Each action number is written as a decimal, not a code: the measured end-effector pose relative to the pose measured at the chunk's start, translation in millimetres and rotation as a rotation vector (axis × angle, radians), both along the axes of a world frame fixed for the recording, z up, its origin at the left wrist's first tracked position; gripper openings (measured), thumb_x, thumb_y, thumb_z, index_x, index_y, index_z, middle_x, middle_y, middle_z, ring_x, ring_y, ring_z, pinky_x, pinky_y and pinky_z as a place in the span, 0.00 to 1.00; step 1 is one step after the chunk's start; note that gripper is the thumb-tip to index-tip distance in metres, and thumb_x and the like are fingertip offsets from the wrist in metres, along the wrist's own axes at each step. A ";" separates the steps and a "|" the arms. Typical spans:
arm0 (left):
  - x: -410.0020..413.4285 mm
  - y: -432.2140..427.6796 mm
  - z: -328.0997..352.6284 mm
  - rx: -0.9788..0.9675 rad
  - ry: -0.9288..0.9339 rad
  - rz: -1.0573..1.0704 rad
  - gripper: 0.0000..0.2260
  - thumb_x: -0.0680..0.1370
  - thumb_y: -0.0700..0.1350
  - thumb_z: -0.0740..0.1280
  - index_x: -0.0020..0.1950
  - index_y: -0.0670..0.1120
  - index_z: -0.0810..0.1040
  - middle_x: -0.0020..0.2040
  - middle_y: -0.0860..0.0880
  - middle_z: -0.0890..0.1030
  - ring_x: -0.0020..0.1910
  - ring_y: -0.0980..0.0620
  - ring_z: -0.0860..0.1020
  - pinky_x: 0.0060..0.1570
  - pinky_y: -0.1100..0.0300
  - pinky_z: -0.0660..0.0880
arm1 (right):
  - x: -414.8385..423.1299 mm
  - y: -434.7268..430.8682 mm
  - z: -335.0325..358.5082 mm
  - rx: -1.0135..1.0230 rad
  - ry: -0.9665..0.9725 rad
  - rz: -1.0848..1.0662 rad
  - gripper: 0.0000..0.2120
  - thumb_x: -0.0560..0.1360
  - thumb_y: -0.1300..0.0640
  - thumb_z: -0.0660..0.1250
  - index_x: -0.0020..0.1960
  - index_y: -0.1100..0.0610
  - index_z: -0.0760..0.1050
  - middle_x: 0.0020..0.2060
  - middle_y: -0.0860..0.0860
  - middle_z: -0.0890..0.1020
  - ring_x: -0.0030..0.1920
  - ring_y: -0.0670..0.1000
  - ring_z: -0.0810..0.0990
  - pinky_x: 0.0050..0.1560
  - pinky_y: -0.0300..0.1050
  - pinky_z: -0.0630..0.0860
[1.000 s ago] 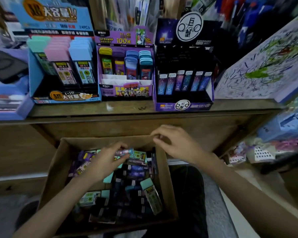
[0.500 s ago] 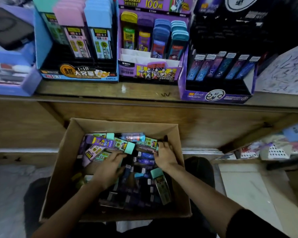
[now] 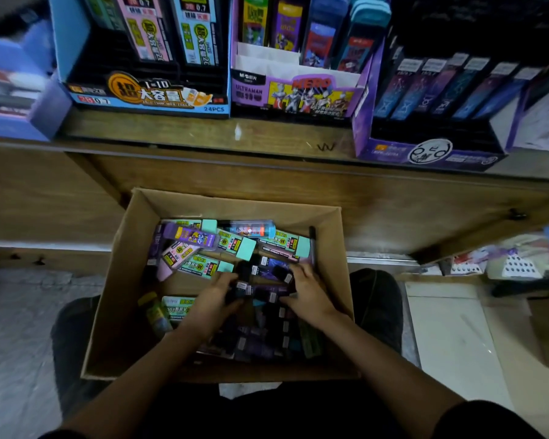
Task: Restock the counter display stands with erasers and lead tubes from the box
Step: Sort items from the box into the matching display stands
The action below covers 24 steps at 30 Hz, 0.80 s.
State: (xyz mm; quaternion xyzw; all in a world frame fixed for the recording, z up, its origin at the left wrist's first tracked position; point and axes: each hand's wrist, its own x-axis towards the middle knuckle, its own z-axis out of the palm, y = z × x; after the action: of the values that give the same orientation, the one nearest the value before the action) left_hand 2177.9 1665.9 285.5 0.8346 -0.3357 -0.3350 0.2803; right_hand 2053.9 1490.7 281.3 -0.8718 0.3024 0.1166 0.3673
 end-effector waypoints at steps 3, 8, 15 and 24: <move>-4.4 -6.7 -2.5 0.080 0.020 0.085 0.19 0.73 0.42 0.72 0.60 0.42 0.69 0.59 0.43 0.73 0.55 0.45 0.76 0.54 0.54 0.74 | 5.1 -0.8 -1.1 -0.012 0.125 0.074 0.40 0.68 0.48 0.74 0.72 0.54 0.57 0.71 0.52 0.54 0.72 0.56 0.56 0.72 0.51 0.57; -19.3 -14.1 -6.3 0.199 -0.104 0.144 0.22 0.72 0.43 0.72 0.60 0.40 0.66 0.61 0.41 0.69 0.55 0.41 0.76 0.54 0.49 0.75 | 7.5 3.1 -5.2 -0.012 0.092 -0.074 0.34 0.65 0.50 0.77 0.65 0.55 0.64 0.68 0.55 0.60 0.67 0.57 0.64 0.68 0.52 0.64; -24.1 -19.3 -6.9 0.174 0.008 0.340 0.18 0.72 0.41 0.72 0.55 0.40 0.67 0.51 0.38 0.80 0.51 0.39 0.78 0.47 0.49 0.74 | 14.2 6.4 -2.8 -0.050 0.114 -0.076 0.22 0.67 0.52 0.75 0.57 0.55 0.71 0.56 0.53 0.77 0.58 0.53 0.73 0.53 0.44 0.70; -18.2 -16.4 -1.5 0.065 0.152 0.315 0.12 0.76 0.41 0.68 0.57 0.40 0.73 0.54 0.40 0.81 0.53 0.44 0.78 0.47 0.58 0.74 | 16.5 -6.6 3.9 0.222 0.120 -0.014 0.14 0.71 0.57 0.73 0.53 0.62 0.76 0.40 0.53 0.79 0.35 0.48 0.75 0.33 0.41 0.69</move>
State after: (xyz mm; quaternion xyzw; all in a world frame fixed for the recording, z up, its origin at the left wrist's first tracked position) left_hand 2159.7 1649.5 284.0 0.8578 -0.1677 -0.3598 0.3266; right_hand 2070.4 1484.1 285.1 -0.8151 0.3152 0.1987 0.4435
